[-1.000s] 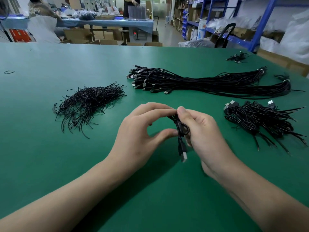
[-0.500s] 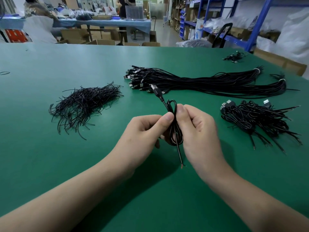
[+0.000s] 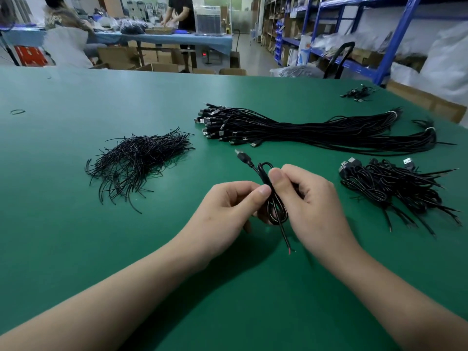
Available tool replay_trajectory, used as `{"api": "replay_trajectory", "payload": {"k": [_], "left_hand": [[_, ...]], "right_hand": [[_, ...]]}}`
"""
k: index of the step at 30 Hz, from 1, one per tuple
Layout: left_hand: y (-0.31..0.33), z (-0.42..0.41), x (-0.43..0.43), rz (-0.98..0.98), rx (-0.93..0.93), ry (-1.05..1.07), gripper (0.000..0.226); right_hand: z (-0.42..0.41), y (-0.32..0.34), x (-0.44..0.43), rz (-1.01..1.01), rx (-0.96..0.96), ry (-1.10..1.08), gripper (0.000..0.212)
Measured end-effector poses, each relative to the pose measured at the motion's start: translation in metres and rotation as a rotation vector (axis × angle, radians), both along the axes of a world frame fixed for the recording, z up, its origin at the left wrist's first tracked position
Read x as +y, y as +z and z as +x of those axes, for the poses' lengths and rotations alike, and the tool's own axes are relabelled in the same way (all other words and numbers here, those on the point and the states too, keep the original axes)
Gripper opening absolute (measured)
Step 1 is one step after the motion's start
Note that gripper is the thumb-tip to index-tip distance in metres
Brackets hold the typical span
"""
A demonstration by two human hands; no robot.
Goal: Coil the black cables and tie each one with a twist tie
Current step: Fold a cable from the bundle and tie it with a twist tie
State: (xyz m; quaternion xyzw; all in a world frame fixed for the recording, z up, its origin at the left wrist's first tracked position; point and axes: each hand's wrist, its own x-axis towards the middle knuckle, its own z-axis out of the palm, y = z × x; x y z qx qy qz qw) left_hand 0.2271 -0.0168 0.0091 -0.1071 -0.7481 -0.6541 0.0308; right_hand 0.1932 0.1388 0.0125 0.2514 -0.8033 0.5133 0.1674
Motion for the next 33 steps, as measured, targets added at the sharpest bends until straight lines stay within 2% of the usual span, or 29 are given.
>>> {"api": "replay_trajectory", "payload": {"k": [3, 7, 10, 12, 13, 17, 21, 24, 26, 29, 33], "left_hand": [[-0.004, -0.004, -0.003, -0.036, 0.020, 0.010, 0.029], [-0.008, -0.005, -0.004, -0.099, 0.049, -0.003, 0.027], [-0.010, -0.005, -0.004, -0.160, 0.049, -0.013, 0.026], [-0.011, -0.005, -0.003, -0.213, 0.066, -0.006, 0.022], [-0.012, -0.005, -0.003, -0.229, 0.076, 0.000, 0.021], [-0.010, -0.007, -0.005, -0.346, 0.124, 0.056, 0.017], [-0.003, -0.025, -0.011, -0.502, 0.118, 0.091, 0.019], [0.007, -0.057, -0.017, -0.740, 0.095, 0.066, 0.033], [0.011, -0.085, -0.021, -0.914, 0.091, 0.091, 0.045], [0.011, -0.125, -0.018, -1.040, 0.072, 0.152, 0.053], [0.002, -0.168, -0.004, -1.125, 0.062, 0.209, 0.052]], "right_hand": [[0.000, 0.007, 0.001, 0.029, -0.109, 0.019, 0.042], [-0.004, 0.020, 0.005, 0.167, -0.168, 0.052, 0.026], [-0.011, 0.029, 0.013, 0.239, -0.229, 0.047, 0.033], [-0.022, 0.036, 0.024, 0.335, -0.224, -0.056, 0.035], [-0.029, 0.040, 0.032, 0.452, -0.197, -0.132, 0.036], [-0.056, 0.058, 0.073, 1.131, -0.101, -0.458, 0.042], [-0.069, 0.070, 0.106, 1.407, -0.171, -0.591, 0.048], [-0.070, 0.075, 0.110, 1.499, -0.227, -0.592, 0.037], [-0.067, 0.074, 0.102, 1.508, -0.165, -0.558, 0.023], [-0.066, 0.063, 0.082, 1.457, -0.111, -0.457, 0.035], [-0.075, 0.044, 0.052, 1.392, -0.068, -0.330, 0.055]]}}
